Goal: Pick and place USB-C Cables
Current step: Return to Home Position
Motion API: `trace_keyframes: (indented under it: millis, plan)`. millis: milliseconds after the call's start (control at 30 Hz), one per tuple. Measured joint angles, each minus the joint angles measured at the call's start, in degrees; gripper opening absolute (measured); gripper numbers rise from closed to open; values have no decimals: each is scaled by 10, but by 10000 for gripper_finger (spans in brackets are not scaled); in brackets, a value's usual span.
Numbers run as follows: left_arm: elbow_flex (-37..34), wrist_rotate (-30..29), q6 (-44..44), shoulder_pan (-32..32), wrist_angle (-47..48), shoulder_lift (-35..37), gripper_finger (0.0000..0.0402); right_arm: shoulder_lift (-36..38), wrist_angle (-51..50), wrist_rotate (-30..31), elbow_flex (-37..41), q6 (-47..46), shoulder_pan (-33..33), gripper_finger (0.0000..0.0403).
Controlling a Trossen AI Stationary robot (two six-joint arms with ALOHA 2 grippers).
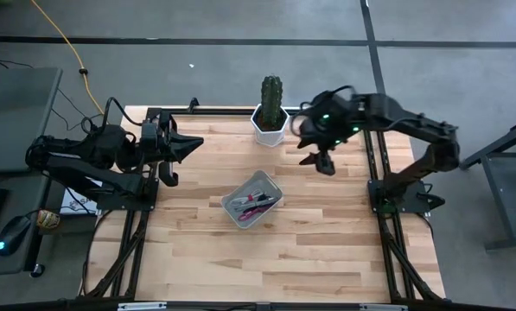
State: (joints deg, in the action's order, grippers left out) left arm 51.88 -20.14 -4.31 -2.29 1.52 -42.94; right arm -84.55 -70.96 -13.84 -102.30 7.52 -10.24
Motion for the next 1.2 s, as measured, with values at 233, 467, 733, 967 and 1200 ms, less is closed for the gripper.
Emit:
trace_keyframes:
  millis: [233, 467, 733, 967, 1200]
  plan:
    - [0, 0, 0, 0, 0, 0, 0, 65, 0, 27, 0, -17, -11, 243]
    - [0, 0, 0, 0, 0, 0, 0, 119, 4, 45, 1, -28, -23, 243]
    - [0, 0, 0, 0, -1, 0, 0, 305, 343, 46, 290, -111, -38, 243]
    - [0, -11, -12, 0, -1, 0, 0, 400, 666, 28, 479, -208, -44, 243]
    - [0, -7, -22, 0, -1, 0, 0, 403, 685, -28, 497, -178, -44, 243]
